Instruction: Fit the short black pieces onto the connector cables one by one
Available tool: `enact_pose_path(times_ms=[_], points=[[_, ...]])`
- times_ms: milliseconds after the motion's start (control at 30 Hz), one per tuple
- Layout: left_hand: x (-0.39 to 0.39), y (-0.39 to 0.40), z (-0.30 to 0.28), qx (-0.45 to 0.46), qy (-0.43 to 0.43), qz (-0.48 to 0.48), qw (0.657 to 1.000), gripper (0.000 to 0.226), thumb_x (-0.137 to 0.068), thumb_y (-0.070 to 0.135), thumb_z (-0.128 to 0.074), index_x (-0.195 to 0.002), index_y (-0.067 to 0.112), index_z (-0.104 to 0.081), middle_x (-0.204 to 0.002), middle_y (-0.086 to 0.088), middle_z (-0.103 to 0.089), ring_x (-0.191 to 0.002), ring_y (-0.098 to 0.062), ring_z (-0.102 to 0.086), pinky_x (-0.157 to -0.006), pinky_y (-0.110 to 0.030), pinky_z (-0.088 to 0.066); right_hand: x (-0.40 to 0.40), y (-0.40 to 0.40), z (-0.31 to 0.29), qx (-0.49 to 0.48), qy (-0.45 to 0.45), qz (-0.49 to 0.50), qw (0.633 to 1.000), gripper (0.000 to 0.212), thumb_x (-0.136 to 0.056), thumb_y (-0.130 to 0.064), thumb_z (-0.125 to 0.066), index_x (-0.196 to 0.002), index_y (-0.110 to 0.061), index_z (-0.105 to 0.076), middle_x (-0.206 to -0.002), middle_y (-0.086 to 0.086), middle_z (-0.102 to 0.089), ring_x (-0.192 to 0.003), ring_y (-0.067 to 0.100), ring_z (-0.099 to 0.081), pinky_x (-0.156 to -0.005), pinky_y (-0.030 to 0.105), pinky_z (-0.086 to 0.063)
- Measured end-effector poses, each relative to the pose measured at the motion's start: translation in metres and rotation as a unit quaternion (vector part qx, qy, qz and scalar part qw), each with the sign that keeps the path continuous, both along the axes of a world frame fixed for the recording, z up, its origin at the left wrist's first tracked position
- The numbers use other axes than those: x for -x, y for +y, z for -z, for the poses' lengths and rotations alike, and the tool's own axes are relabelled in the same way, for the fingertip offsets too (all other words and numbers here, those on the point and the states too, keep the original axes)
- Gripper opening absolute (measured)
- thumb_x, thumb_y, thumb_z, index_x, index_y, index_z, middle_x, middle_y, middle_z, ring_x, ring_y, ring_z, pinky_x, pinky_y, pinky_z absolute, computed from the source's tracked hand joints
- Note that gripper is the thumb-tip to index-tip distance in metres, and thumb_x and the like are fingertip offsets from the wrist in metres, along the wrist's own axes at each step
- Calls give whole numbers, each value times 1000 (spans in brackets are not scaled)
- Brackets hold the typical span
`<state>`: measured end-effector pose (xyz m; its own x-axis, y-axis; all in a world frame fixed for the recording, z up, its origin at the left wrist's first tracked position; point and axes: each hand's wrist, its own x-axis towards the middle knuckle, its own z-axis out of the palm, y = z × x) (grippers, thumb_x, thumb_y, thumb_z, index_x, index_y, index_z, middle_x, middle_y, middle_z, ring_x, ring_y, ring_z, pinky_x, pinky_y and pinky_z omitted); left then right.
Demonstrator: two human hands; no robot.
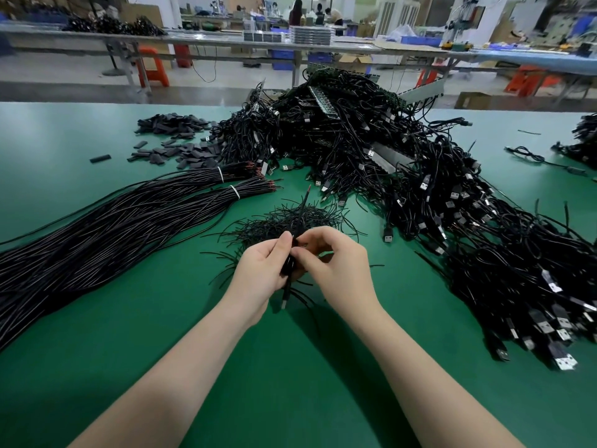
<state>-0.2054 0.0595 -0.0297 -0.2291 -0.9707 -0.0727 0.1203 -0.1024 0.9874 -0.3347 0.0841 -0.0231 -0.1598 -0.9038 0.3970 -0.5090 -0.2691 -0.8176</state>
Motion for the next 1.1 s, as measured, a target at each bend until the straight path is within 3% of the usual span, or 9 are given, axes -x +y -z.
enact_pose_path(times_ms=[133,300,400,467,600,700,833,967,1100], points=[[-2,-1,-1,-42,69,14,997,32,-101,28,-50,-102,4,-71,-102,-12,-75,-95,-17,-72,-72,-23,-57,2,-2,1,-33,-25,-8,999,21,-80,-27,-76,-87,-32,-57,-70,-10,-64,-68,3,-59,-59,14,-44],[-3,-1,-2,-70,93,9,993,24,-91,29,-60,-96,11,-74,-96,-10,-76,-80,-12,-73,-63,-20,-55,7,-2,1,-72,-65,-38,995,17,-79,-31,-78,-89,-38,-65,-70,-11,-67,-65,0,-59,-63,11,-45],[-3,-1,-1,-80,105,25,991,28,-79,34,-63,-90,12,-77,-94,-8,-76,-72,-8,-69,-58,-18,-54,11,-2,-3,-89,-95,-101,986,15,-82,-23,-76,-89,-36,-72,-83,-3,-73,-78,19,-69,-77,33,-57],[-3,-2,1,-87,112,26,989,31,-78,36,-64,-93,12,-76,-95,-8,-76,-73,-8,-69,-60,-19,-54,11,-2,-4,-94,-113,-115,982,15,-83,-19,-75,-89,-33,-74,-88,1,-74,-76,21,-69,-79,39,-58],[-4,-3,3,-68,130,19,989,29,-80,35,-64,-88,12,-78,-95,-8,-76,-79,-11,-72,-62,-19,-55,6,-2,-2,-105,-157,-132,973,11,-86,-16,-73,-94,-22,-73,-85,-2,-71,-71,8,-62,-72,28,-57],[-2,-2,5,-44,128,13,991,29,-80,36,-63,-86,12,-79,-90,-8,-76,-70,-11,-70,-58,-20,-54,5,0,-2,-106,-220,-162,956,11,-88,-14,-71,-96,-21,-73,-82,-8,-71,-70,2,-63,-64,14,-49],[4,1,9,-43,145,-14,988,43,-80,46,-56,-104,11,-63,-93,-8,-76,-80,-16,-73,-61,-24,-56,2,3,-5,-113,-286,-173,936,18,-86,-6,-70,-101,-16,-73,-95,0,-75,-84,7,-68,-71,18,-51],[3,3,7,91,87,-64,990,33,-94,54,-48,-94,23,-62,-89,-7,-76,-83,-19,-74,-65,-22,-56,15,9,-39,-103,-295,-139,940,16,-85,-4,-69,-98,-13,-70,-96,12,-74,-90,20,-68,-84,35,-56],[-7,6,16,252,-45,-116,960,21,-97,48,-41,-90,43,-61,-91,4,-75,-88,-15,-72,-75,-27,-58,64,33,-93,8,-198,-8,980,20,-91,-11,-63,-98,-29,-67,-84,1,-73,-76,10,-69,-64,21,-56]])
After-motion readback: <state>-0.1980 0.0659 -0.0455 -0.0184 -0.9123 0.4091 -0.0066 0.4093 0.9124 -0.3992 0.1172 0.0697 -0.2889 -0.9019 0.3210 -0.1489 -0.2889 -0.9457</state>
